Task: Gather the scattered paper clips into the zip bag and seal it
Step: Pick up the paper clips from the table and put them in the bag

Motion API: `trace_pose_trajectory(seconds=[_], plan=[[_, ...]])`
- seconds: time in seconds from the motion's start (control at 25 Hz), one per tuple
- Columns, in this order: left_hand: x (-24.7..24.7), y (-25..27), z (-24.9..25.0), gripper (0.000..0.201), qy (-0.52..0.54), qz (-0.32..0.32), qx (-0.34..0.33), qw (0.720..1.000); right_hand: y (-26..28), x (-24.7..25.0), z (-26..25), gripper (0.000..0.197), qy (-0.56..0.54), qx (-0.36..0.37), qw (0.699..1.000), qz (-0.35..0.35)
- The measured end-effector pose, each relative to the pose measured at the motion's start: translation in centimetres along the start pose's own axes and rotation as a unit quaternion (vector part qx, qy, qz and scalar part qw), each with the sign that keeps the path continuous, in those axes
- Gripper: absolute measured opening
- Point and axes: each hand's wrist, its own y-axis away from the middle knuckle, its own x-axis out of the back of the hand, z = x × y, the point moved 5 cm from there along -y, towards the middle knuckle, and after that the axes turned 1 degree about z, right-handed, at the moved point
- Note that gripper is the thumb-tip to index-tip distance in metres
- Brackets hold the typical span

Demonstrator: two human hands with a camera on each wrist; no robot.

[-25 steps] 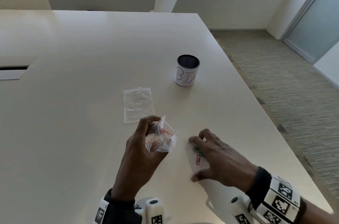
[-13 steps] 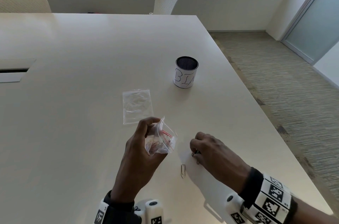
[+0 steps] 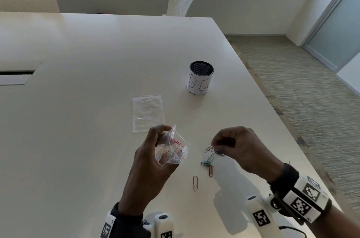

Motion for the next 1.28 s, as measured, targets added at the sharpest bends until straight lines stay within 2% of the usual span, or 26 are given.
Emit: trace_pose_trajectory(seconds=[0.24, 0.4, 0.48, 0.68, 0.88, 1.0, 1.08, 1.2, 1.28], plan=[[0.0, 0.0, 0.1, 0.062, 0.002, -0.001, 0.000, 1.000, 0.6, 0.8, -2.3, 0.011, -0.138, -0.025, 0.990, 0.006], [-0.1, 0.0, 0.2, 0.062, -0.001, -0.004, 0.000, 1.000, 1.1, 0.6, -6.2, 0.008, -0.191, 0.020, 0.981, -0.028], [-0.1, 0.0, 0.2, 0.061, -0.006, 0.001, 0.001, 1.000, 1.2, 0.1, -8.4, 0.010, -0.164, 0.070, 0.983, -0.034], [-0.1, 0.0, 0.3, 0.060, -0.013, 0.005, 0.001, 1.000, 0.6, -2.1, -11.1, 0.008, 0.028, 0.176, 0.984, -0.028], [0.1, 0.1, 0.3, 0.057, -0.019, 0.007, 0.005, 1.000, 0.8, -3.7, -12.4, 0.013, 0.070, 0.192, 0.974, -0.095], [0.1, 0.0, 0.1, 0.062, -0.023, 0.008, 0.010, 1.000, 0.5, -3.0, -13.0, 0.015, 0.049, 0.200, 0.976, -0.075], [0.1, 0.0, 0.0, 0.061, -0.021, 0.008, 0.014, 1.000, 0.2, -2.8, -12.9, 0.016, 0.080, 0.195, 0.975, -0.071], [-0.1, 0.0, 0.0, 0.063, -0.020, 0.000, 0.018, 1.000, 0.0, -4.2, -12.5, 0.020, 0.179, 0.197, 0.955, -0.129], [-0.2, 0.0, 0.1, 0.066, -0.020, -0.010, 0.019, 1.000, 0.2, -5.1, -13.0, 0.019, 0.184, 0.223, 0.943, -0.166]])
